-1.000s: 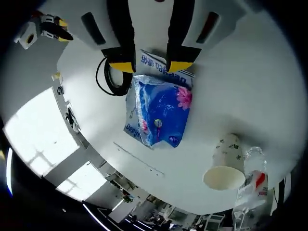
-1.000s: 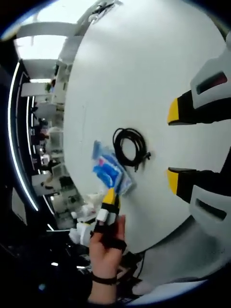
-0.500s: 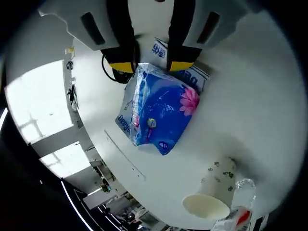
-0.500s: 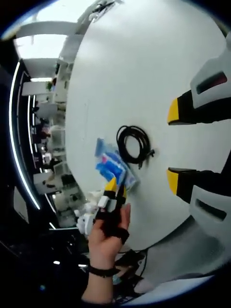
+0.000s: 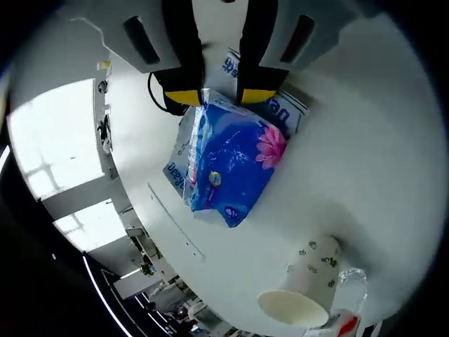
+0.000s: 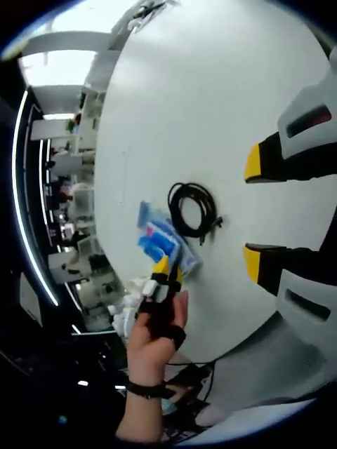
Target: Arrange the tabletop items into an orderly group along one side of the table until the central work area is clear of visible clutter.
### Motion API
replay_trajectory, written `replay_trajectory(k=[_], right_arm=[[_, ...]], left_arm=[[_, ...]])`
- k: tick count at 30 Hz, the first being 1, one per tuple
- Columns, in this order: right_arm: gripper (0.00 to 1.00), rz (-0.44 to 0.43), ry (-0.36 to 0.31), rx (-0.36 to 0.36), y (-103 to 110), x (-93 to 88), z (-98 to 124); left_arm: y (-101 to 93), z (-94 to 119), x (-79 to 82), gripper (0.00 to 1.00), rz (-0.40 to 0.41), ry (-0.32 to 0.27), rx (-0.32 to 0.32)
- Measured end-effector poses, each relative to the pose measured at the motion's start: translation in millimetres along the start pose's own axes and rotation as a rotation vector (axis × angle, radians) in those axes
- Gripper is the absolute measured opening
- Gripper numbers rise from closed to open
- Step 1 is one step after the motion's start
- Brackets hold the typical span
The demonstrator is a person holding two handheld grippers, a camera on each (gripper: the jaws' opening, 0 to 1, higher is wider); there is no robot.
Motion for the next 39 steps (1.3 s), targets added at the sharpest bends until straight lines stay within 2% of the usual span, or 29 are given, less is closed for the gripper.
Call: replay_trajectory(k=[1,4,11,12,15,17,24,29,37,39], right_arm=[[0.34,0.001,0.001,0.0,0,0.2,0],[0.33,0.0,-0.003,0.0,0,1.2,0],[0.33,0.003,-0.005,0.008,3,4.0,-3],[0.33,0.004,-0.005,0.01,3,4.3,-4],[0.33,0.008,0.0,0.018,5,5.4,-8],[0.33,0.014,0.002,0.024,6,7.0,-11],[0.32,0.021,0.005,0.053,12,15.6,-24],[0.32,0.024,0.007,0.076,19,21.1,-33],[0.32,0.039,0.019,0.115,31,25.5,-50],[0.32,0.039,0.029,0.125,34,23.8,-54]], left_arm=[[2.1,0,-0.3,0.05,-0.002,0.004,0.008],[3.6,2,-0.7,0.0,0.001,0.009,0.012],[5.1,9,-3.1,0.0,-0.033,0.014,0.007],[5.6,10,-3.4,0.0,-0.053,0.019,0.008],[5.0,18,-10.9,0.0,-0.255,0.065,-0.002],[8.9,24,-14.7,0.0,-0.307,0.065,0.0],[15.2,39,-18.5,0.0,-0.429,0.091,-0.022],[16.3,47,-15.4,0.0,-0.484,0.097,-0.028],[20.1,66,-17.9,0.0,-0.689,0.126,-0.037],[23.2,70,-19.8,0.0,-0.713,0.134,-0.037]])
Point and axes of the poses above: the point that each gripper's makers call its tool centre point, and the gripper's own axes: z roughly backward along the fingers, y roughly to its left, x roughly out of its top, the point moved 9 cm from there along z, roughly backward along the fingers, and after that the axes turned 1 degree about y, right-handed, at the moved point
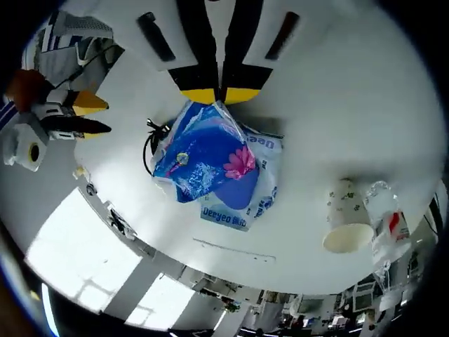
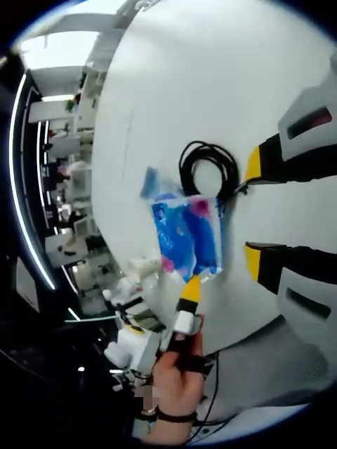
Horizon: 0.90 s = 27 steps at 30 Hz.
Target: Arrange the tabletop items into an orderly group along one side of the table until the central work area is clear of visible clutter.
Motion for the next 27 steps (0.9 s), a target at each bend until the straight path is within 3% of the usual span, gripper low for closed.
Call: replay_trajectory(k=[13,21,27], right_arm=[[0.3,-0.022,0.022,0.041,8,2.8,-21],[0.28,-0.023,0.048,0.072,18,6.3,-44],[0.28,-0.013,0.084,0.123,35,-0.9,-58]], left_arm=[[6.6,16,-21.9,0.0,-0.065,0.062,-0.019],[15.7,27,-39.8,0.0,-0.039,0.084,-0.016],[25.3,37,-51.1,0.0,-0.026,0.098,0.003]])
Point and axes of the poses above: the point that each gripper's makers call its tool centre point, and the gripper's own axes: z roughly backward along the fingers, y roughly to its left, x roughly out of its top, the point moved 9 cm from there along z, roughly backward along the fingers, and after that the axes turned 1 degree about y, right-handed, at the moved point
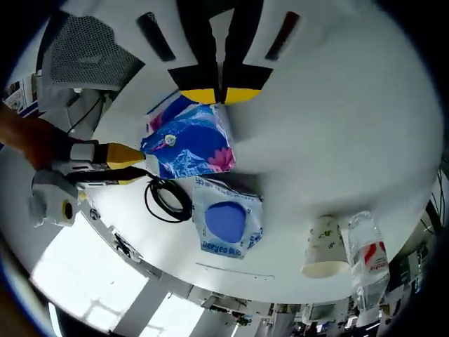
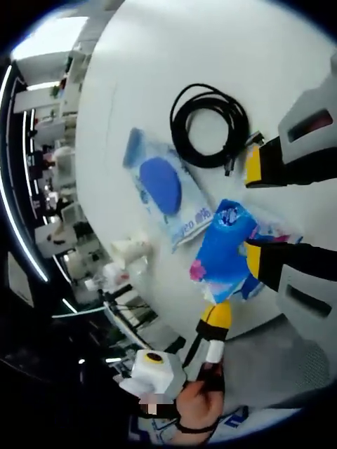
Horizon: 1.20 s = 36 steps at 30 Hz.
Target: Arrange the tabletop items into an orderly group along one side of the table until the central work area is clear of visible clutter.
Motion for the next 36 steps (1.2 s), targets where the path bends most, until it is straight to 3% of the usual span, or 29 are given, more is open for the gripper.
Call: replay_trajectory(k=[12,16,22,25,36], right_arm=[[0.27,0.02,0.076,0.095,27,-19.7,-16],[0.22,0.022,0.12,0.081,30,-29.0,-21],[0.17,-0.016,0.114,0.062,27,-32.5,-19],[0.1,-0.038,0.087,0.06,24,-29.8,-16],[0.02,-0.05,0.013,0.039,17,-21.5,-6]], left_arm=[[14.1,9,-9.6,0.0,0.064,-0.007,0.032],[12.1,9,-12.4,0.0,0.089,-0.007,0.028],[10.7,9,-13.9,0.0,0.1,-0.009,0.022],[9.4,8,-12.8,0.0,0.114,-0.02,0.013],[0.5,8,-10.6,0.0,0.122,-0.043,-0.019]])
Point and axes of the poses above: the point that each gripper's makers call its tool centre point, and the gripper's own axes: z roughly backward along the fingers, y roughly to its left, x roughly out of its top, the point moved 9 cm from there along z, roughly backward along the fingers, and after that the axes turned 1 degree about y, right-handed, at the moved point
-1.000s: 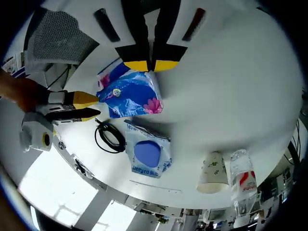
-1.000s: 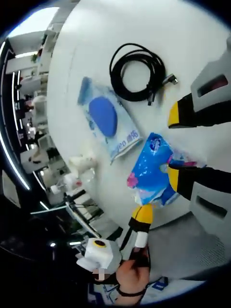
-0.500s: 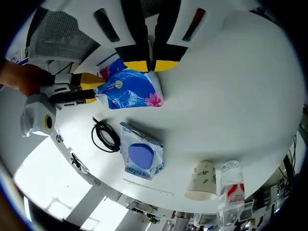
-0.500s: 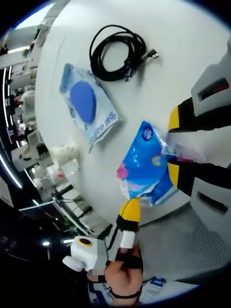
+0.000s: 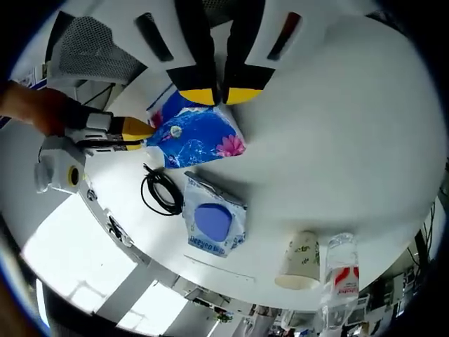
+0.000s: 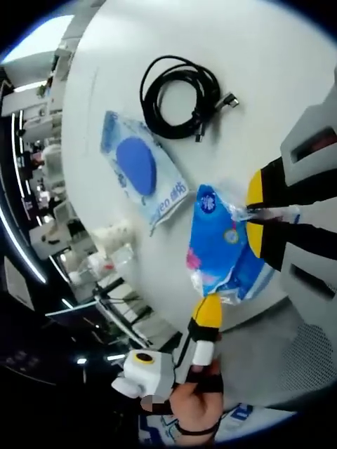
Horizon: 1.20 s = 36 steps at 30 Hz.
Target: Arrange the tabletop items into an orderly group along one side of the table until the central work area is clear of visible clutter.
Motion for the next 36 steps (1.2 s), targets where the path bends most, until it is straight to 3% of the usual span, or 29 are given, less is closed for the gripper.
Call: replay_trajectory(k=[10,19,24,36], right_arm=[[0.01,-0.023,-0.082,-0.046,-11,14.6,20],[0.0,-0.057,-0.15,-0.089,-40,32.0,40],[0.0,-0.088,-0.201,-0.122,-62,46.4,50],[0.01,-0.145,-0.218,-0.211,-123,69.4,61]], left_arm=[[-4.3,5,0.7,0.02,0.013,-0.033,-0.024],[-0.9,9,6.3,0.03,0.01,-0.077,-0.018],[2.7,11,4.7,0.03,0.029,-0.081,-0.005],[11.9,18,2.4,0.03,0.062,-0.095,0.036]])
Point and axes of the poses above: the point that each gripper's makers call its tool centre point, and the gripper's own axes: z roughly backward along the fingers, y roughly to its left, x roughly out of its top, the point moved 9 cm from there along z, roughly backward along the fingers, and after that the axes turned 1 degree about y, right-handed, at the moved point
